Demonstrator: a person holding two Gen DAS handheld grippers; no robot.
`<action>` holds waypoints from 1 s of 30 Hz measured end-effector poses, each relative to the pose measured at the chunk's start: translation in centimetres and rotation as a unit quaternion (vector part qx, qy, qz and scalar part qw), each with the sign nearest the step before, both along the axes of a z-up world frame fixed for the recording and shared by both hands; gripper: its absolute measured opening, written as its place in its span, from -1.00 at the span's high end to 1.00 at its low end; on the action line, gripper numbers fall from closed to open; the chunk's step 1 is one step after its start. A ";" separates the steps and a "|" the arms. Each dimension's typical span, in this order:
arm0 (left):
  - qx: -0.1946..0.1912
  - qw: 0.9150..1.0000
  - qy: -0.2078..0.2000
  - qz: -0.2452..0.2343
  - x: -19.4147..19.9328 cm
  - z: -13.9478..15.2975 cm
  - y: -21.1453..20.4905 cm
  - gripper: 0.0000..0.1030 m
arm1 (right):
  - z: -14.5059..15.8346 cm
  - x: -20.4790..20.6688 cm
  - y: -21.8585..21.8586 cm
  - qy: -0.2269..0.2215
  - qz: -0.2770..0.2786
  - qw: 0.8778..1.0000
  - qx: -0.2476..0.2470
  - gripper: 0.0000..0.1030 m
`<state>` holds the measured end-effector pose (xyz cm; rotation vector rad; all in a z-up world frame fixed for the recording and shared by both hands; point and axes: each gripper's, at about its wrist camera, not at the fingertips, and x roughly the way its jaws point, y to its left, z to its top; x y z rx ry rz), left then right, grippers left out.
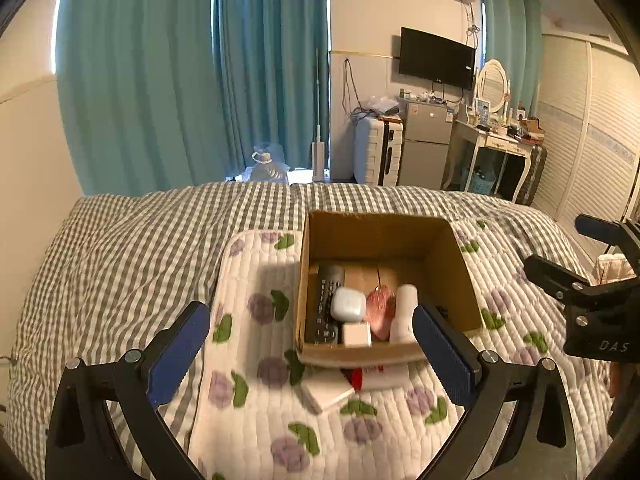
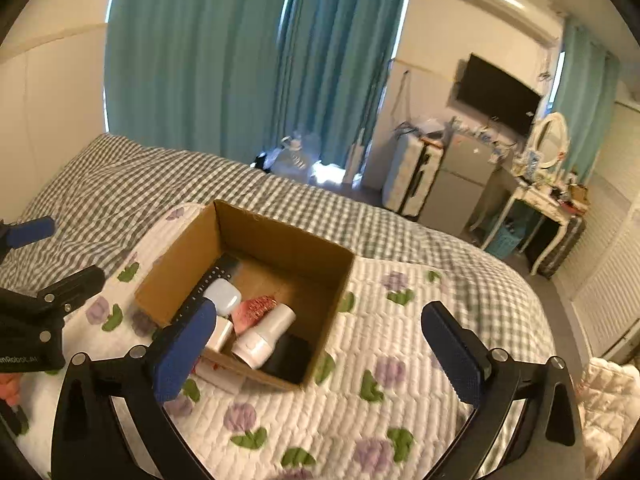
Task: Organize rigid objects
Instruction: 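Grasp the second white charger block with the left tool and lift it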
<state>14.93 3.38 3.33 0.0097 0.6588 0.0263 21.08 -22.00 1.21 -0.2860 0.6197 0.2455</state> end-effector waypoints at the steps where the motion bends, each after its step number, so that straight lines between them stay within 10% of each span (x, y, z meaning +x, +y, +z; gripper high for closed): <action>1: 0.003 1.000 -0.001 0.002 -0.6 -0.3 -0.1 -1.00 | -0.2 -0.8 -0.3 -0.005 -0.003 1.000 0.001 -1.00; 10: -0.044 0.998 0.037 0.002 -2.5 -4.7 0.2 -1.00 | -5.9 -4.1 -1.3 0.026 -0.032 0.999 0.023 -1.00; 30: -0.022 0.986 0.159 0.050 3.6 -14.4 -0.4 -1.00 | -15.9 1.0 -0.1 0.132 -0.047 0.990 -0.009 -1.00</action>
